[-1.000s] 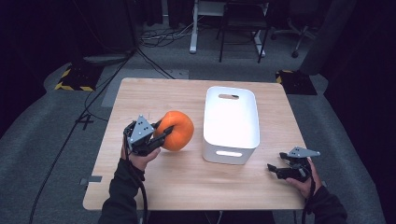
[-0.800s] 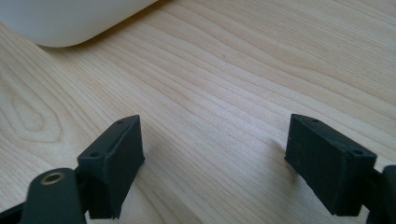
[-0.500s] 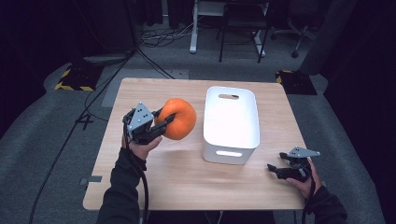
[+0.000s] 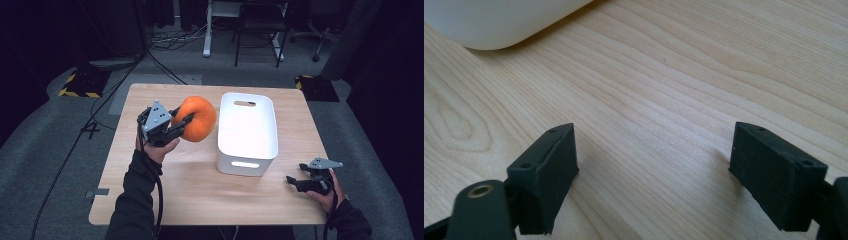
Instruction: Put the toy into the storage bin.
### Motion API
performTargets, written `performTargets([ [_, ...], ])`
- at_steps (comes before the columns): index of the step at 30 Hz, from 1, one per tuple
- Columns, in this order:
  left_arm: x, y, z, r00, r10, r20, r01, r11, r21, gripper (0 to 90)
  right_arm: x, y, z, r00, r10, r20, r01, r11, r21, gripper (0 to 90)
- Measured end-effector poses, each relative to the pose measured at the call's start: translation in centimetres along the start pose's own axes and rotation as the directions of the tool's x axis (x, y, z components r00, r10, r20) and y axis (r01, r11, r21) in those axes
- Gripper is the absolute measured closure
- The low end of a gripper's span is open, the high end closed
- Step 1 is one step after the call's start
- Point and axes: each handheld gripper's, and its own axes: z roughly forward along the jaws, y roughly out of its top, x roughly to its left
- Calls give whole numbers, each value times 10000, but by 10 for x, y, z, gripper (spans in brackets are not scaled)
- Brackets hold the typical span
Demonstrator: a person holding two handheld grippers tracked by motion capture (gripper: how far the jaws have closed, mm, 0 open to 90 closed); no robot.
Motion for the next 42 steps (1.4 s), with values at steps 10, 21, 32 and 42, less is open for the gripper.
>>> performTargets([
  [10,-4,14,4,9997,141,208,-138,9998,-164,652,0,0,0,10000,8,2,-8,10000,-25,194],
  [21,-13,27,13,9982,339,502,-322,9989,-347,652,0,0,0,10000,10,-11,-10,10000,-23,193],
  [32,-23,35,25,9940,572,932,-539,9979,-373,652,1,0,0,10000,6,-26,-6,10000,-30,193],
  [42,-36,43,39,9898,611,1284,-545,9970,-542,651,1,0,0,10000,41,-33,-41,10000,-47,192],
])
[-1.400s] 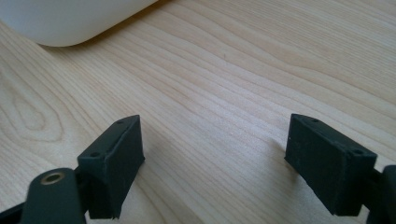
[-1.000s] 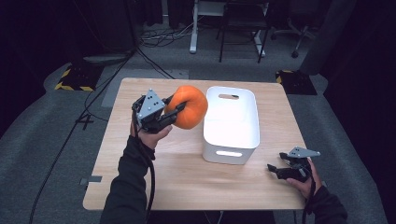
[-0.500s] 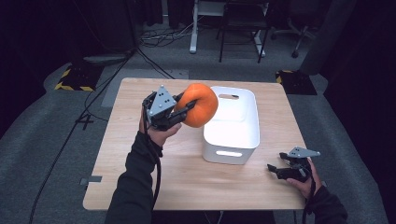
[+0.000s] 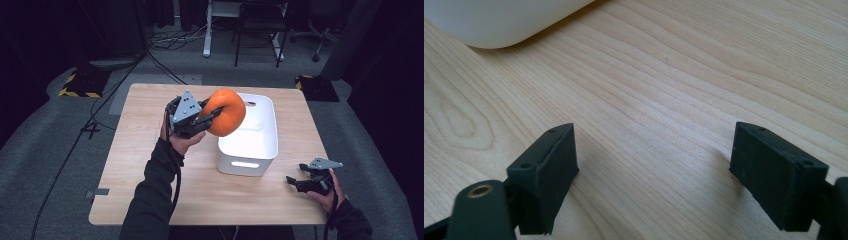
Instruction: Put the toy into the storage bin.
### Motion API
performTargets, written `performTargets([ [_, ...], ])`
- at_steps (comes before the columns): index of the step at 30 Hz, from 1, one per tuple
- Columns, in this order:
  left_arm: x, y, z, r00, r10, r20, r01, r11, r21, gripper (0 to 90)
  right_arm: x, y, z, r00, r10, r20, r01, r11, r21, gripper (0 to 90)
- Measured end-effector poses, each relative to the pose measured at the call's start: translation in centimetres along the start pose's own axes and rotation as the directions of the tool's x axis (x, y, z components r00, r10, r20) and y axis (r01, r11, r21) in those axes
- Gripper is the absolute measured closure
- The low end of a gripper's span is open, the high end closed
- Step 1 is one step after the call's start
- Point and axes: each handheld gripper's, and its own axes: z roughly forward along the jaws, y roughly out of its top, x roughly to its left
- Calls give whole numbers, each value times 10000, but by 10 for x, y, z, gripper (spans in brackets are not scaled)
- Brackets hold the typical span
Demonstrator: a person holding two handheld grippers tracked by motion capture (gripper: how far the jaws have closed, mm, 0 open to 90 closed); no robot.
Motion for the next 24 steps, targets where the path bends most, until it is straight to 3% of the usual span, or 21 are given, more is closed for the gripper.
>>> performTargets([
  [18,-25,3,37,9952,84,972,-91,9999,62,649,0,0,0,10000,-19,-26,19,10000,2,191],
  [19,-25,2,38,9939,242,1076,-274,9992,280,649,0,0,0,10000,-14,-21,14,10000,7,191],
  [24,-28,-2,45,9919,211,1251,-265,9988,412,646,0,0,0,10000,-21,-19,21,10000,2,191],
])
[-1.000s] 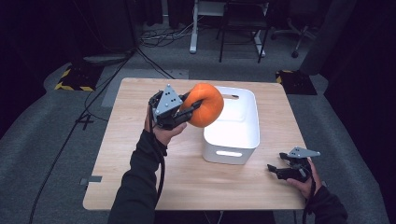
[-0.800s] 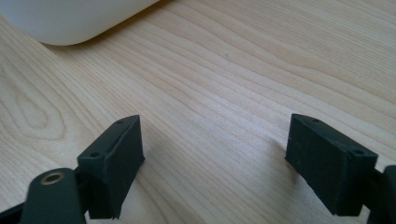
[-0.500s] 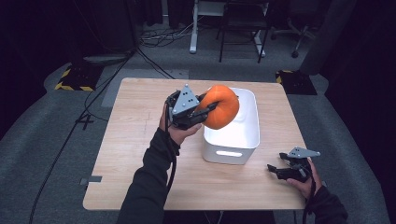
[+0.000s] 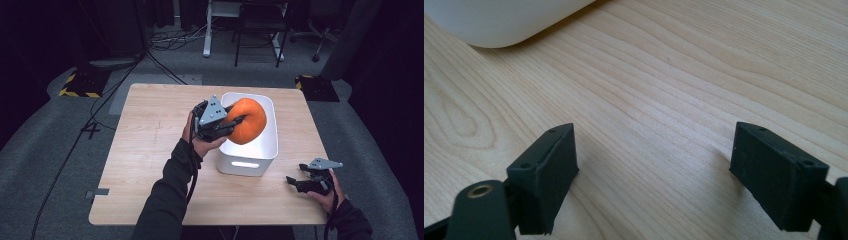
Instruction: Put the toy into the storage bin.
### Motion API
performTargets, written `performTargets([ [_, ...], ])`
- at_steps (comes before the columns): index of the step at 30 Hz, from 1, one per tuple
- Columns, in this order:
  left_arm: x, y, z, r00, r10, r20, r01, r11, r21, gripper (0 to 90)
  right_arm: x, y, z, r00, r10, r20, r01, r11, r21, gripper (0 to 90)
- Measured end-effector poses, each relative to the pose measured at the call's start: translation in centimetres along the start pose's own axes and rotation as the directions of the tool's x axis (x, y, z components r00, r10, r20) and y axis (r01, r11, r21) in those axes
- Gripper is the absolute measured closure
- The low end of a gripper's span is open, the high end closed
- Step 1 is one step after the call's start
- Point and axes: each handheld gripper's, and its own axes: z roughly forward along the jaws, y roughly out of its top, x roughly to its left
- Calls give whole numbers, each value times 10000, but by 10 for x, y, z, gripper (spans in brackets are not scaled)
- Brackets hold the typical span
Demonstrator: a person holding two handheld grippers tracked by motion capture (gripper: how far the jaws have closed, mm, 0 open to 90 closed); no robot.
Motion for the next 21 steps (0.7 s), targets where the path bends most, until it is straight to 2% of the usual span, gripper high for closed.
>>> performTargets([
  [5,-2,-5,8,9994,-88,336,82,9998,174,633,0,0,0,10000,-5,-2,5,10000,-1,191],
  [9,-5,-8,13,9983,-128,560,98,9986,529,630,0,0,0,10000,-6,0,6,10000,-2,191],
  [21,-8,-18,25,9975,-80,698,4,9941,1089,628,0,0,0,10000,6,-9,-6,10000,3,191],
])
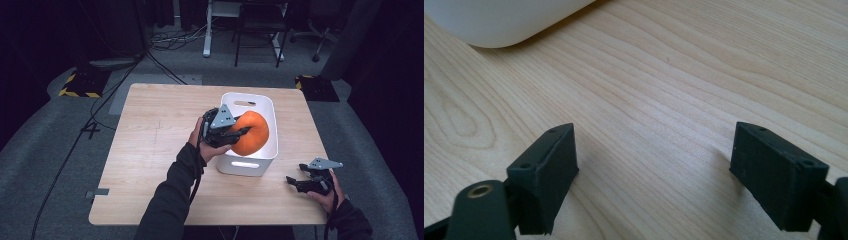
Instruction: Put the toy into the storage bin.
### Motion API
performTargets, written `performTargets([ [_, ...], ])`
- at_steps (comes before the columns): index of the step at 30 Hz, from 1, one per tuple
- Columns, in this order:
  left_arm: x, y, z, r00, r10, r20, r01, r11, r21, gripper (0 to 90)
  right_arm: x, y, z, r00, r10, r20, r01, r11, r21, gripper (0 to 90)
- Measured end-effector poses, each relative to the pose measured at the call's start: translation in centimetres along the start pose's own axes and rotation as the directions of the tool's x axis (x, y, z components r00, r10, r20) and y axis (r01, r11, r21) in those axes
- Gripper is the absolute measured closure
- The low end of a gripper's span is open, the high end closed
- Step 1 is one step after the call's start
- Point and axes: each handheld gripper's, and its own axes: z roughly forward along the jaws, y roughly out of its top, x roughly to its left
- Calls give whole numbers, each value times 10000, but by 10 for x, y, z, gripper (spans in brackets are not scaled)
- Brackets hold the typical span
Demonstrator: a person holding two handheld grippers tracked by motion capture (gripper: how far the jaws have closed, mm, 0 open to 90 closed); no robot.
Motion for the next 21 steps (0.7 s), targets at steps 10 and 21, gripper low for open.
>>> performTargets([
  [10,1,-8,5,9998,-40,175,31,9988,496,625,0,0,0,10000,-4,-1,4,10000,0,191],
  [21,3,-14,14,9994,-80,334,43,9941,1087,603,0,0,0,10000,16,-1,-16,10000,13,191],
])
